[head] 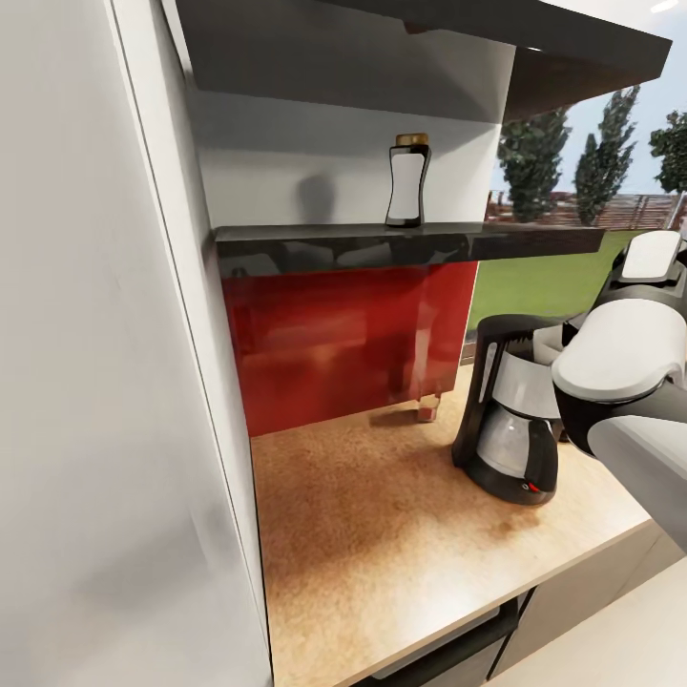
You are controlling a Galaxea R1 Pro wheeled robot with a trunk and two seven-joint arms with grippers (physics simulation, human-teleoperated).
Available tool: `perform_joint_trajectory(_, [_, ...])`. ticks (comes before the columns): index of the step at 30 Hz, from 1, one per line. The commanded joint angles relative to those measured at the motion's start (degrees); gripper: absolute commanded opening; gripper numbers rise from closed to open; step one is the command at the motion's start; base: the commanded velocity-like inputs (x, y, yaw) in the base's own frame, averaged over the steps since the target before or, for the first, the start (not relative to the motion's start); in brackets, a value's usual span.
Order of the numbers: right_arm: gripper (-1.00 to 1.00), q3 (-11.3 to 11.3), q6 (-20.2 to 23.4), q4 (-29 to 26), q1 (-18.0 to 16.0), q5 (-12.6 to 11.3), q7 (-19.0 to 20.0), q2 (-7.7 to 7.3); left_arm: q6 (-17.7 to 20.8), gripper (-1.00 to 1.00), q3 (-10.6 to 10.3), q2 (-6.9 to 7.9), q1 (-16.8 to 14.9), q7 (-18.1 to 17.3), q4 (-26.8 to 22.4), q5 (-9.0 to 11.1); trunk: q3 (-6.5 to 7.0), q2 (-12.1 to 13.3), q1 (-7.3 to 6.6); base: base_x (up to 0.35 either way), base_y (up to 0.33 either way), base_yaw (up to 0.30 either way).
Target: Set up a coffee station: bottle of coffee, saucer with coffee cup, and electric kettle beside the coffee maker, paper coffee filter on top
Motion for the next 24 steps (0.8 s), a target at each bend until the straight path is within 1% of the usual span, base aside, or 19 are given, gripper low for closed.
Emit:
perform_joint_trajectory(1, [1.0,0.0,0.4,-0.1,-0.1,-0.6,-0.6,0.01,0.2,1.0,0.1,0.0,0.0,0.1,-0.1,0.1,-0.12,-0.1,0.04,0.0,0.0,0.0])
perform_joint_trajectory(11, [1.0,0.0,0.4,-0.1,-0.1,-0.6,-0.6,0.01,0.1,1.0,0.1,0.0,0.0,0.2,0.0,0.1,-0.12,-0.1,0.04,-0.019,-0.001,0.0])
perform_joint_trajectory(15, [1.0,0.1,0.4,0.0,-0.1,-0.7,-0.6,0.01,0.1,1.0,0.1,0.0,0.0,0.3,-0.1,0.1,-0.12,-0.1,0.04,-0.236,-0.058,0.0])
perform_joint_trajectory(24, [1.0,0.3,0.3,0.6,-0.1,-1.0,-0.5,0.22,0.2,1.0,0.2,0.0,0.0,0.3,-0.1,0.2,-0.12,-0.1,0.04,-0.316,-0.017,0.0])
